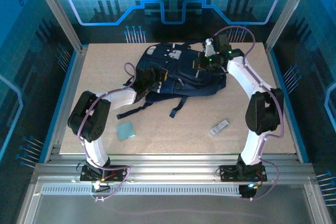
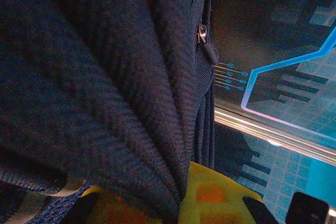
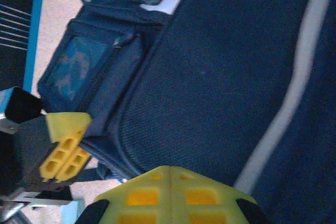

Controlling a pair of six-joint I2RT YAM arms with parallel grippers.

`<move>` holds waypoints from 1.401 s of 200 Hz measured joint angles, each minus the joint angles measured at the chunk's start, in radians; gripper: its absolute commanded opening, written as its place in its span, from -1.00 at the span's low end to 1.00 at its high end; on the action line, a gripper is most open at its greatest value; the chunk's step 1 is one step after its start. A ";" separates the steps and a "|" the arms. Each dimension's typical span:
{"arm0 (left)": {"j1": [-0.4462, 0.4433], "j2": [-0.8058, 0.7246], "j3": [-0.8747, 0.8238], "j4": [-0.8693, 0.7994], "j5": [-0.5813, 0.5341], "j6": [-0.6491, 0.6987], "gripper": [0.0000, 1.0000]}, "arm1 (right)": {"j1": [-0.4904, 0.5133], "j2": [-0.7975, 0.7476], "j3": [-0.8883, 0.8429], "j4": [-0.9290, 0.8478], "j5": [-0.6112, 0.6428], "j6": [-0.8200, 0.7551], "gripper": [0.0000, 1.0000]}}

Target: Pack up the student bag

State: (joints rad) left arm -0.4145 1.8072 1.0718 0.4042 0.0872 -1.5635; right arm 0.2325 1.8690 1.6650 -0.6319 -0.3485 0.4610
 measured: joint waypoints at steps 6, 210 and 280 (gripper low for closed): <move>0.000 0.000 0.000 0.000 0.000 0.001 -1.00 | -0.003 0.002 0.000 -0.014 0.002 -0.011 -1.00; -0.003 -0.002 0.000 -0.055 -0.001 0.048 -1.00 | 0.212 -0.154 -0.438 0.254 0.154 -0.019 0.02; -0.003 -0.004 0.000 -0.056 -0.008 0.047 -1.00 | 0.212 -0.076 -0.409 0.335 0.138 -0.017 0.01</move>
State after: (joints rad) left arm -0.4171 1.8030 1.0718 0.3481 0.0792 -1.5162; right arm 0.4442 1.7931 1.2556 -0.2966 -0.2108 0.4442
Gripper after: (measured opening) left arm 0.081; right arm 0.506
